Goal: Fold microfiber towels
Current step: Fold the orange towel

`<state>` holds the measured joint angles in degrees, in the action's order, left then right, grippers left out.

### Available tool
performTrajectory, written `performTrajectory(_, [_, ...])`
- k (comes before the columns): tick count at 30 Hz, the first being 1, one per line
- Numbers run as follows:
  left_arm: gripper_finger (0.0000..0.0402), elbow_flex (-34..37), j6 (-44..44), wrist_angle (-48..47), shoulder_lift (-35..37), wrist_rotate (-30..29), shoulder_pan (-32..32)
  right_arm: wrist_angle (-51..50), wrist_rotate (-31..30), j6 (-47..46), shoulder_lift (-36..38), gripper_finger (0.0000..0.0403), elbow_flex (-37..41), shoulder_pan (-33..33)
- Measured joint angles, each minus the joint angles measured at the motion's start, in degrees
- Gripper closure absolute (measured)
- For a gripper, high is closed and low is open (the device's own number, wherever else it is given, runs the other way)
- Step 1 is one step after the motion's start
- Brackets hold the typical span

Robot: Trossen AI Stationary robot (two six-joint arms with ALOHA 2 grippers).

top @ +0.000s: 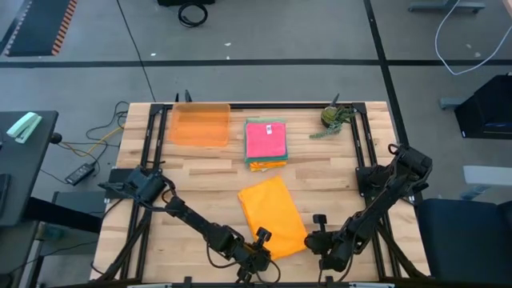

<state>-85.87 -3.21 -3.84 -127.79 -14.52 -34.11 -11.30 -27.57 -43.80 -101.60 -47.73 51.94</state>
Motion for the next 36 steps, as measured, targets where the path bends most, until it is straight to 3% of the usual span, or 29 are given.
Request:
performTrajectory(7, [0.0392,-0.01,1.44,-0.97,0.00,-0.05,-0.86,8.76,1.16,-1.07,0.02,0.0399,4.19,-0.03])
performTrajectory(12, [0.0395,-0.08,4.39,-3.61,0.00,-0.26,-1.86,8.79,1.53,7.21,0.57,0.0381,1.62,0.05])
performTrajectory(20, [0.0395,-0.08,6.46,-5.11,0.55,-0.43,-3.13,8.13,-0.17,21.59,0.57,0.0302,0.31,1.09])
performTrajectory(27, [0.0395,-0.06,6.67,-5.65,1.29,-0.57,-3.12,7.16,0.45,27.15,0.57,0.0233,0.31,1.49])
performTrajectory(36, [0.0393,-0.06,6.87,-5.94,1.31,-0.74,-2.97,9.55,4.78,31.81,0.59,0.0233,0.25,1.46])
